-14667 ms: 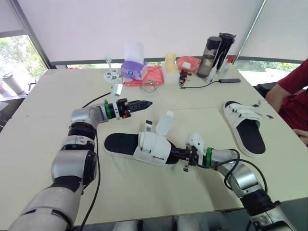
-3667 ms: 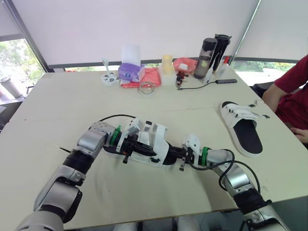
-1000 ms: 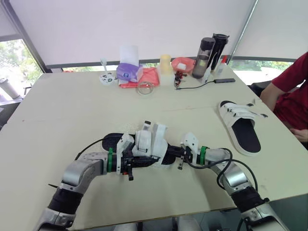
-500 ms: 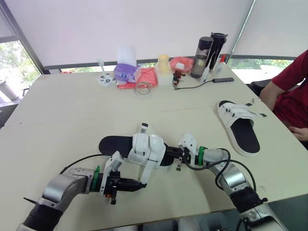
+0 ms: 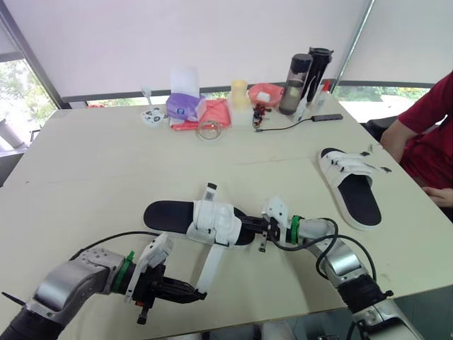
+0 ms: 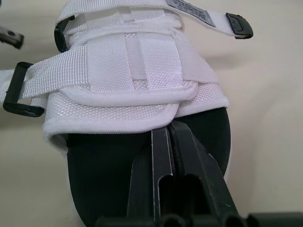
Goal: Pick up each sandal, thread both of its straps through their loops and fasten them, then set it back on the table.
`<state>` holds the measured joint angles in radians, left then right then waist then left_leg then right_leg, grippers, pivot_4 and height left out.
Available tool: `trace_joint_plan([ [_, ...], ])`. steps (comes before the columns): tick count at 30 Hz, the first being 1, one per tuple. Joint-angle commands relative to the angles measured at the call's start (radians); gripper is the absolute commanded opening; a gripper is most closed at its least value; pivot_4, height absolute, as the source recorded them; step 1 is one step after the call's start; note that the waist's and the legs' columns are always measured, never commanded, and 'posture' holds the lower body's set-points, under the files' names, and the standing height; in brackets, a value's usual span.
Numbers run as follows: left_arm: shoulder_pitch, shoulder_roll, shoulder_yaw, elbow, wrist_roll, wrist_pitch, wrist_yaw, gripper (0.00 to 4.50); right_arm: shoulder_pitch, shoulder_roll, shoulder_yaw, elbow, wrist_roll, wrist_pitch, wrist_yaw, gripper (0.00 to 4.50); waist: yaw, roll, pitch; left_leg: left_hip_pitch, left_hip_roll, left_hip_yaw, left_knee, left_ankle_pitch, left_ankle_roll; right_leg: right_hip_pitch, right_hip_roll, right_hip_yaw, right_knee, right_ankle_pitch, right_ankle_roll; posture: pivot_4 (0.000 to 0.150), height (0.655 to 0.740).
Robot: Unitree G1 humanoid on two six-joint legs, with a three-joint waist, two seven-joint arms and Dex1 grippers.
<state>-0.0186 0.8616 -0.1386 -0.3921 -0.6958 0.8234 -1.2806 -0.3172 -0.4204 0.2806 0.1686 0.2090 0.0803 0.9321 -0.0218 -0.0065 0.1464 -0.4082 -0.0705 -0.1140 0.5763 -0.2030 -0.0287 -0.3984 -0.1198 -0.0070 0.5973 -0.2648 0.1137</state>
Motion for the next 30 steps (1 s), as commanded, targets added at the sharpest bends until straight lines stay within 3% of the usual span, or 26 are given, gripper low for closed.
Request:
trace_joint_plan([
  [1, -0.033, 0.0, 0.028, -0.101, -0.105, 0.062, 0.011, 0.04, 0.048, -0.03, 0.037, 0.134, -0.093, 0.069, -0.025, 0.0, 0.001, 0.0, 0.0, 0.0, 0.0, 0.0, 0.0, 0.0, 0.0, 0.0, 0.0, 0.0, 0.0, 0.0, 0.0, 0.15, 0.74],
  [7, -0.124, -0.087, 0.077, -0.112, -0.258, 0.148, 0.097, 0.04, 0.043, -0.029, 0.037, 0.141, -0.093, 0.068, -0.024, 0.0, 0.003, -0.003, -0.001, 0.0, 0.0, 0.0, 0.0, 0.0, 0.0, 0.0, 0.001, 0.0, 0.001, 0.0, 0.0, 0.15, 0.74],
  [12, -0.274, -0.264, 0.157, 0.045, -0.372, 0.231, 0.308, 0.04, 0.044, -0.027, 0.036, 0.141, -0.093, 0.067, -0.027, 0.0, 0.009, -0.005, 0.0, 0.001, 0.0, -0.001, 0.002, 0.0, 0.0, 0.001, 0.002, -0.001, 0.002, 0.0, 0.0, 0.15, 0.74],
  [18, -0.445, -0.429, 0.223, 0.262, -0.384, 0.268, 0.498, 0.04, 0.037, -0.021, 0.034, 0.15, -0.095, 0.065, -0.031, 0.0, 0.009, -0.007, 0.0, 0.003, -0.001, -0.001, 0.005, 0.001, 0.0, 0.006, 0.003, -0.001, 0.003, 0.002, 0.003, 0.15, 0.74],
  [24, -0.564, -0.462, 0.193, 0.415, -0.311, 0.254, 0.499, 0.04, 0.038, -0.018, 0.033, 0.15, -0.095, 0.064, -0.038, 0.0, 0.009, -0.008, 0.001, 0.003, -0.002, -0.001, 0.008, 0.001, 0.0, 0.007, 0.006, -0.002, 0.007, 0.003, 0.004, 0.15, 0.74],
  [27, -0.591, -0.449, 0.161, 0.466, -0.262, 0.231, 0.445, 0.92, 0.038, -0.016, 0.031, 0.147, -0.094, 0.065, -0.043, 0.0, 0.01, -0.01, 0.001, 0.003, -0.002, -0.001, 0.009, 0.001, 0.0, 0.007, 0.006, -0.002, 0.008, 0.003, 0.003, 0.15, 0.74],
  [30, -0.601, -0.441, 0.16, 0.48, -0.244, 0.223, 0.408, 2.37, 0.041, -0.017, 0.028, 0.143, -0.093, 0.067, -0.047, 0.0, 0.009, -0.01, 0.001, 0.003, -0.002, -0.001, 0.009, 0.001, 0.0, 0.007, 0.006, -0.002, 0.008, 0.003, 0.003, 0.15, 0.74],
])
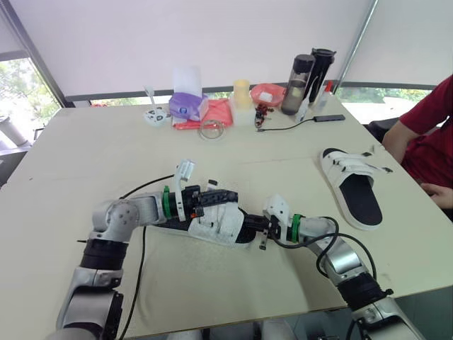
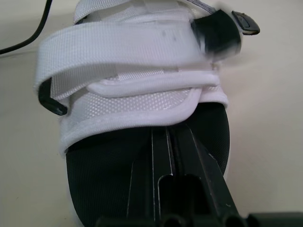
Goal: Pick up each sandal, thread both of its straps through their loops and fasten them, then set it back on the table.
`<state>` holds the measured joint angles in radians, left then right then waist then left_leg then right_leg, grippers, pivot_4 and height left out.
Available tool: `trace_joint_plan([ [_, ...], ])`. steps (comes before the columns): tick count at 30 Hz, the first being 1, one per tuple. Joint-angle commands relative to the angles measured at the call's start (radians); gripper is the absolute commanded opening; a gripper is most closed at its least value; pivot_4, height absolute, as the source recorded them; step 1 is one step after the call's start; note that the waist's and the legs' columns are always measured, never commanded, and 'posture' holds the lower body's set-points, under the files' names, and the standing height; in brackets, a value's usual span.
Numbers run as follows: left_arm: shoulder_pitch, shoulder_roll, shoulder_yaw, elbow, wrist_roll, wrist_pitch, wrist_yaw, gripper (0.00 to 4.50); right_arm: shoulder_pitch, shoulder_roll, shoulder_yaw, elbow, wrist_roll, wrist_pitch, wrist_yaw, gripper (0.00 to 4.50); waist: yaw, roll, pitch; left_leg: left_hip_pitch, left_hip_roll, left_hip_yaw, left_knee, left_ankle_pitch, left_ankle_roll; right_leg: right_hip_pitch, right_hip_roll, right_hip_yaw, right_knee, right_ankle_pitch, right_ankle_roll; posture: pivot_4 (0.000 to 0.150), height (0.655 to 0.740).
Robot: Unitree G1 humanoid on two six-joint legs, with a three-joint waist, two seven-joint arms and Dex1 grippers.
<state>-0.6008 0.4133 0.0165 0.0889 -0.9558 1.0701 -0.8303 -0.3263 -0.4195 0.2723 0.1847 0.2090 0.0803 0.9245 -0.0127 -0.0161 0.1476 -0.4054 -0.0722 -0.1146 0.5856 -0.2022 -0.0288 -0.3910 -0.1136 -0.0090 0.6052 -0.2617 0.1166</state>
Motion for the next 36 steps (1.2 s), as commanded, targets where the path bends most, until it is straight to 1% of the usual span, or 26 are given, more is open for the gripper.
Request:
trace_joint_plan([
  [1, -0.022, 0.009, 0.006, 0.003, 0.025, -0.029, -0.047, 2.96, 0.052, -0.019, 0.035, 0.126, -0.093, 0.067, -0.04, 0.0, 0.0, 0.0, 0.0, 0.0, 0.0, 0.0, 0.0, 0.0, 0.0, 0.0, 0.0, 0.0, 0.0, 0.0, 0.0, 0.15, 0.74],
  [2, -0.024, 0.01, 0.007, 0.006, 0.032, -0.032, -0.052, 3.46, 0.053, -0.02, 0.035, 0.126, -0.092, 0.066, -0.04, 0.0, 0.0, 0.0, 0.0, 0.0, 0.0, 0.0, 0.0, 0.0, 0.0, 0.0, 0.0, 0.0, 0.0, 0.0, 0.0, 0.15, 0.74],
  [3, -0.03, 0.024, -0.005, 0.0, 0.076, -0.093, -0.079, 3.93, 0.058, -0.022, 0.034, 0.123, -0.092, 0.066, -0.04, 0.0, 0.0, 0.0, 0.0, 0.0, 0.0, 0.0, 0.0, 0.0, 0.0, 0.0, 0.0, 0.0, 0.0, 0.0, 0.0, 0.15, 0.74],
  [4, -0.035, 0.033, -0.014, -0.004, 0.11, -0.138, -0.1, 3.93, 0.063, -0.024, 0.034, 0.12, -0.092, 0.066, -0.041, 0.0, 0.0, 0.0, 0.0, 0.0, 0.0, 0.0, 0.0, 0.0, 0.0, 0.0, 0.0, 0.0, 0.0, 0.0, 0.0, 0.15, 0.74],
  [6, -0.054, 0.047, -0.05, 0.002, 0.22, -0.283, -0.138, 3.93, 0.066, -0.025, 0.035, 0.117, -0.092, 0.068, -0.041, 0.0, 0.002, 0.0, 0.0, 0.0, 0.0, 0.0, 0.0, 0.0, 0.0, 0.0, 0.0, 0.0, 0.0, 0.002, -0.003, 0.15, 0.74],
  [8, -0.101, 0.028, -0.074, 0.071, 0.316, -0.405, -0.13, 3.93, 0.063, -0.021, 0.038, 0.119, -0.094, 0.068, -0.04, 0.0, 0.004, -0.001, 0.0, 0.0, 0.0, 0.0, 0.0, 0.0, 0.0, 0.0, -0.001, 0.0, 0.0, 0.002, -0.004, 0.15, 0.74],
  [10, -0.127, 0.018, -0.103, 0.123, 0.379, -0.478, -0.154, 3.93, 0.059, -0.017, 0.039, 0.124, -0.095, 0.067, -0.039, 0.0, 0.004, -0.001, -0.001, 0.0, 0.0, 0.0, 0.002, 0.0, 0.0, 0.0, -0.001, 0.0, 0.0, 0.002, -0.004, 0.15, 0.74],
  [13, -0.16, 0.018, -0.181, 0.208, 0.473, -0.576, -0.259, 3.93, 0.045, -0.012, 0.044, 0.135, -0.097, 0.065, -0.035, 0.0, 0.0, -0.001, -0.001, 0.0, 0.0, 0.001, 0.002, 0.0, 0.0, 0.001, -0.002, 0.0, 0.0, 0.002, -0.004, 0.15, 0.74],
  [17, -0.212, 0.019, -0.245, 0.311, 0.53, -0.618, -0.406, 3.93, 0.04, -0.01, 0.048, 0.139, -0.097, 0.062, -0.034, 0.0, -0.001, -0.003, 0.0, -0.001, 0.0, 0.001, 0.002, 0.0, 0.001, -0.001, 0.0, 0.0, 0.002, 0.002, -0.004, 0.15, 0.74],
  [20, -0.241, 0.015, -0.263, 0.38, 0.569, -0.647, -0.462, 3.93, 0.041, -0.01, 0.049, 0.139, -0.097, 0.061, -0.034, 0.0, 0.0, -0.004, 0.001, -0.001, 0.0, 0.0, 0.004, 0.0, 0.0, -0.002, 0.0, 0.0, 0.006, 0.002, -0.003, 0.15, 0.74],
  [21, -0.25, 0.013, -0.268, 0.401, 0.581, -0.656, -0.482, 3.93, 0.041, -0.01, 0.049, 0.139, -0.098, 0.061, -0.035, 0.0, 0.0, -0.004, 0.001, -0.001, 0.0, 0.0, 0.004, 0.0, 0.0, -0.002, 0.0, 0.0, 0.006, 0.0, 0.0, 0.15, 0.74],
  [25, -0.29, 0.006, -0.284, 0.467, 0.596, -0.641, -0.589, 3.93, 0.055, -0.012, 0.046, 0.124, -0.095, 0.065, -0.042, 0.0, -0.001, -0.004, 0.001, -0.001, 0.0, 0.0, 0.004, 0.0, 0.0, -0.001, 0.0, 0.0, 0.006, 0.0, 0.001, 0.15, 0.74],
  [27, -0.297, 0.007, -0.294, 0.477, 0.608, -0.628, -0.631, 3.42, 0.064, -0.013, 0.044, 0.117, -0.095, 0.066, -0.046, 0.0, -0.001, -0.004, 0.001, -0.001, 0.0, 0.0, 0.004, 0.0, 0.001, -0.001, 0.0, 0.0, 0.007, 0.0, 0.001, 0.15, 0.74],
  [28, -0.3, 0.008, -0.297, 0.481, 0.614, -0.623, -0.646, 3.03, 0.066, -0.014, 0.043, 0.115, -0.095, 0.066, -0.047, 0.0, 0.0, -0.004, 0.001, -0.001, 0.0, 0.0, 0.004, 0.0, 0.001, -0.001, 0.0, 0.0, 0.007, 0.0, 0.001, 0.15, 0.74],
  [33, -0.305, 0.002, -0.298, 0.496, 0.641, -0.626, -0.679, 0.47, 0.072, -0.014, 0.039, 0.107, -0.092, 0.071, -0.055, 0.0, 0.0, -0.004, 0.001, -0.001, 0.0, 0.0, 0.005, 0.001, 0.001, -0.001, 0.0, 0.0, 0.007, 0.0, 0.001, 0.15, 0.74],
  [34, -0.306, 0.0, -0.296, 0.499, 0.645, -0.626, -0.681, 0.07, 0.073, -0.014, 0.039, 0.106, -0.092, 0.071, -0.056, 0.0, 0.0, -0.004, 0.001, -0.001, 0.0, 0.0, 0.005, 0.001, 0.002, -0.001, 0.0, 0.0, 0.007, 0.0, 0.001, 0.15, 0.74],
  [36, -0.306, -0.005, -0.292, 0.502, 0.651, -0.63, -0.684, 0.07, 0.073, -0.014, 0.038, 0.108, -0.092, 0.07, -0.057, 0.0, 0.0, -0.004, 0.001, -0.001, 0.0, 0.0, 0.005, 0.001, 0.002, -0.001, 0.0, 0.0, 0.007, -0.001, 0.001, 0.15, 0.74],
])
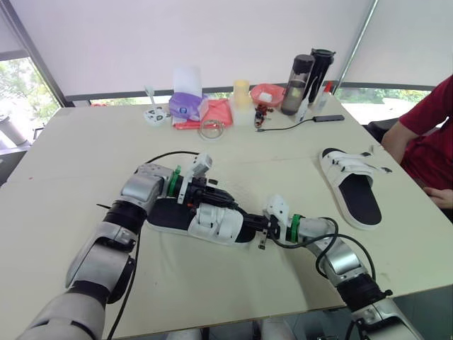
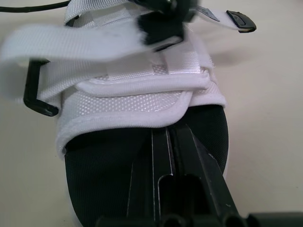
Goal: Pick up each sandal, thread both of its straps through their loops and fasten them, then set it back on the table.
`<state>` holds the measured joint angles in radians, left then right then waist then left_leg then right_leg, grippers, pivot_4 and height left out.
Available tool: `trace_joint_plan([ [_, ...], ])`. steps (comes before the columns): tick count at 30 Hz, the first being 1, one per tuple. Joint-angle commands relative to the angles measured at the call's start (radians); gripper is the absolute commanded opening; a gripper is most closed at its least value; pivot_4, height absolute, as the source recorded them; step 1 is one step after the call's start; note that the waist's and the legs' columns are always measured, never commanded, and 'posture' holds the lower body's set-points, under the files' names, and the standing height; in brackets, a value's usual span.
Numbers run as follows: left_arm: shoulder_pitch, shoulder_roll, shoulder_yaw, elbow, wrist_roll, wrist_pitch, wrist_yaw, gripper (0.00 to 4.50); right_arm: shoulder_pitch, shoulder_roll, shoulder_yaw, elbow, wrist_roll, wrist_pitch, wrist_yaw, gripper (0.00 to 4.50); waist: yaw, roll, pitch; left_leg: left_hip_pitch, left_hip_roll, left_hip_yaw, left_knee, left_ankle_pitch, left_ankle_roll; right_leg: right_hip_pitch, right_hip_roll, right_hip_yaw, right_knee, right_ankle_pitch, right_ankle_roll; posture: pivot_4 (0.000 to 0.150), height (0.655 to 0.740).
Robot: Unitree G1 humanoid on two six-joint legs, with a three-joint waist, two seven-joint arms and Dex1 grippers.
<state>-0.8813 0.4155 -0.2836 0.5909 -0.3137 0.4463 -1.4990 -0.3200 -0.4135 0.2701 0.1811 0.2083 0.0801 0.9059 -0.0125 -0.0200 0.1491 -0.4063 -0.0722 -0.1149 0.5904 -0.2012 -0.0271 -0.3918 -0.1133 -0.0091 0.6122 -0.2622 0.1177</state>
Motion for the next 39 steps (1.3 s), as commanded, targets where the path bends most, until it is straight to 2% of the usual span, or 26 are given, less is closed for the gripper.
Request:
trace_joint_plan([
  [1, -0.027, -0.008, 0.012, 0.0, 0.011, -0.005, -0.016, 0.07, 0.066, -0.02, 0.039, 0.112, -0.091, 0.071, -0.038, 0.0, 0.0, 0.0, 0.0, 0.0, 0.0, 0.0, 0.0, 0.0, 0.0, 0.0, 0.0, 0.0, 0.0, 0.0, 0.0, 0.15, 0.74],
  [6, -0.032, -0.016, 0.047, -0.006, -0.006, 0.009, -0.005, 0.07, 0.065, -0.02, 0.039, 0.113, -0.091, 0.071, -0.04, 0.0, 0.0, 0.0, 0.0, 0.0, 0.0, 0.0, 0.0, 0.0, 0.0, 0.0, 0.0, 0.0, 0.0, 0.0, 0.0, 0.15, 0.74],
  [14, -0.07, -0.024, 0.177, -0.092, -0.14, 0.206, 0.018, 0.07, 0.06, -0.019, 0.04, 0.119, -0.092, 0.069, -0.038, 0.0, -0.001, -0.001, 0.0, 0.0, 0.0, 0.0, 0.001, 0.0, 0.001, 0.0, 0.0, 0.0, 0.001, 0.0, 0.001, 0.15, 0.74],
  [20, -0.099, -0.018, 0.2, 0.018, -0.09, 0.131, 0.071, 0.07, 0.055, -0.018, 0.042, 0.124, -0.093, 0.069, -0.038, 0.0, 0.0, -0.001, 0.0, 0.001, 0.0, 0.0, 0.001, 0.001, 0.001, 0.001, 0.0, 0.0, 0.001, 0.0, 0.001, 0.15, 0.74],
  [23, -0.1, -0.01, 0.171, 0.052, -0.059, 0.1, 0.044, 0.07, 0.056, -0.018, 0.042, 0.124, -0.093, 0.069, -0.039, 0.0, 0.0, -0.001, 0.001, 0.001, 0.0, 0.0, 0.001, 0.001, 0.001, 0.001, 0.001, 0.0, 0.002, 0.002, 0.004, 0.15, 0.74],
  [25, -0.097, -0.013, 0.153, 0.073, -0.032, 0.073, 0.037, 0.6, 0.057, -0.018, 0.041, 0.124, -0.093, 0.068, -0.039, 0.0, 0.0, -0.001, 0.001, 0.001, 0.0, 0.0, 0.001, 0.001, 0.001, 0.001, 0.001, 0.0, 0.002, 0.002, 0.004, 0.15, 0.74],
  [27, -0.095, -0.014, 0.14, 0.083, -0.019, 0.062, 0.019, 1.39, 0.057, -0.018, 0.041, 0.124, -0.093, 0.068, -0.039, 0.0, 0.0, -0.001, 0.001, 0.001, 0.0, 0.0, 0.001, 0.001, 0.001, 0.001, 0.001, 0.0, 0.002, 0.002, 0.004, 0.15, 0.74],
  [32, -0.1, -0.032, 0.098, 0.137, 0.026, 0.028, -0.019, 3.98, 0.061, -0.017, 0.043, 0.12, -0.093, 0.069, -0.04, 0.0, 0.0, -0.001, 0.001, 0.001, 0.0, 0.0, 0.001, 0.001, 0.001, 0.001, 0.001, 0.0, 0.002, 0.002, 0.003, 0.15, 0.74],
  [39, -0.11, -0.044, 0.069, 0.171, 0.046, 0.044, -0.1, 3.98, 0.066, -0.016, 0.042, 0.116, -0.092, 0.07, -0.044, 0.0, 0.0, -0.001, 0.001, 0.001, 0.0, 0.0, 0.002, 0.001, 0.001, 0.001, 0.001, 0.0, 0.002, 0.002, 0.003, 0.15, 0.74],
])
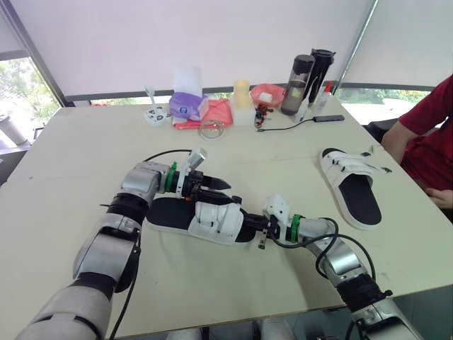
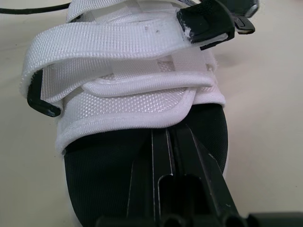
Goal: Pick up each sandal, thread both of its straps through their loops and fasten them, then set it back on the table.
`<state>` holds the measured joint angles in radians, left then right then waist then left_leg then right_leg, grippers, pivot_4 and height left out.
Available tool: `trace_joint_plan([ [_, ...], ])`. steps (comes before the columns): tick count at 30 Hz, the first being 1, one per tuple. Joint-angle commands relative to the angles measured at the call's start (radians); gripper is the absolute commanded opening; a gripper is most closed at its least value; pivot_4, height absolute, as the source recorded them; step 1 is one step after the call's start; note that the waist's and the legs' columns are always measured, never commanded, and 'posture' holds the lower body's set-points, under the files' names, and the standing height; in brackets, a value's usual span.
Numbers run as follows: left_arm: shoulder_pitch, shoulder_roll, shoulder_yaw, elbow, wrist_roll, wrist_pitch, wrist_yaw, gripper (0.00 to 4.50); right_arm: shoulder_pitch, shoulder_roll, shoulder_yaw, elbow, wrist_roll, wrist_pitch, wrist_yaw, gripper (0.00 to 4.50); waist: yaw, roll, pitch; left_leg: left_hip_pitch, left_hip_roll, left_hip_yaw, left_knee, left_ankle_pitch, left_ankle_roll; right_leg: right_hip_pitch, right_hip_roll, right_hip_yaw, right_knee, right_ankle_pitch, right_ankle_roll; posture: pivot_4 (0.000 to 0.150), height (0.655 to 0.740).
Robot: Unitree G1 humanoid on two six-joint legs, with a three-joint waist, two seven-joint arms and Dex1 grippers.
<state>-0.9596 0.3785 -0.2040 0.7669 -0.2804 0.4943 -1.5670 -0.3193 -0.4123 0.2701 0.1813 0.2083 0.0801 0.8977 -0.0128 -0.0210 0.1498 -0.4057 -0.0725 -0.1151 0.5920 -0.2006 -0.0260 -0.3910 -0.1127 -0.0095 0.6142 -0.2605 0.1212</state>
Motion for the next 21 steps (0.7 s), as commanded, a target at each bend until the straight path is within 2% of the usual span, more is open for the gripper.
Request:
trace_joint_plan([
  [1, -0.028, -0.009, -0.016, -0.004, 0.017, -0.007, -0.038, 3.98, 0.066, -0.018, 0.043, 0.116, -0.093, 0.07, -0.037, 0.0, 0.0, 0.0, 0.0, 0.0, 0.0, 0.0, 0.0, 0.0, 0.0, 0.0, 0.0, 0.0, 0.0, 0.0, 0.0, 0.15, 0.74],
  [10, -0.036, -0.059, -0.01, 0.032, 0.039, -0.022, -0.029, 3.98, 0.066, -0.017, 0.043, 0.115, -0.093, 0.068, -0.041, 0.0, 0.0, 0.0, 0.0, 0.001, 0.0, 0.0, 0.001, 0.0, 0.0, 0.001, 0.0, 0.0, 0.0, 0.0, 0.0, 0.15, 0.74],
  [12, -0.041, -0.068, -0.004, 0.042, 0.039, -0.028, -0.022, 3.45, 0.066, -0.016, 0.043, 0.115, -0.093, 0.068, -0.042, 0.0, 0.0, 0.0, 0.0, 0.001, 0.0, 0.0, 0.001, 0.0, 0.0, 0.001, 0.0, 0.0, 0.0, 0.0, 0.0, 0.15, 0.74],
  [14, -0.044, -0.071, 0.003, 0.046, 0.04, -0.036, -0.016, 2.7, 0.069, -0.016, 0.043, 0.112, -0.093, 0.069, -0.044, 0.0, 0.0, 0.0, 0.0, 0.001, 0.0, 0.0, 0.001, 0.0, 0.0, 0.002, 0.0, 0.0, 0.0, 0.0, 0.001, 0.15, 0.74],
  [18, -0.04, -0.065, 0.003, 0.028, 0.035, -0.033, -0.03, 0.87, 0.071, -0.016, 0.043, 0.112, -0.092, 0.069, -0.045, 0.0, 0.0, 0.0, 0.0, 0.002, 0.0, 0.0, 0.001, 0.0, 0.0, 0.002, 0.0, 0.0, 0.0, 0.0, 0.001, 0.15, 0.74],
  [19, -0.038, -0.064, 0.003, 0.022, 0.033, -0.032, -0.034, 0.24, 0.071, -0.016, 0.043, 0.113, -0.093, 0.069, -0.045, 0.0, 0.0, 0.0, 0.0, 0.002, 0.0, 0.0, 0.001, 0.0, 0.0, 0.002, 0.0, 0.0, 0.0, 0.0, 0.001, 0.15, 0.74],
  [21, -0.036, -0.059, 0.003, 0.006, 0.028, -0.024, -0.041, 0.1, 0.07, -0.016, 0.043, 0.115, -0.093, 0.069, -0.044, 0.0, 0.0, 0.0, 0.0, 0.002, 0.0, 0.0, 0.001, 0.0, 0.0, 0.002, 0.0, 0.0, 0.0, 0.0, 0.001, 0.15, 0.74],
])
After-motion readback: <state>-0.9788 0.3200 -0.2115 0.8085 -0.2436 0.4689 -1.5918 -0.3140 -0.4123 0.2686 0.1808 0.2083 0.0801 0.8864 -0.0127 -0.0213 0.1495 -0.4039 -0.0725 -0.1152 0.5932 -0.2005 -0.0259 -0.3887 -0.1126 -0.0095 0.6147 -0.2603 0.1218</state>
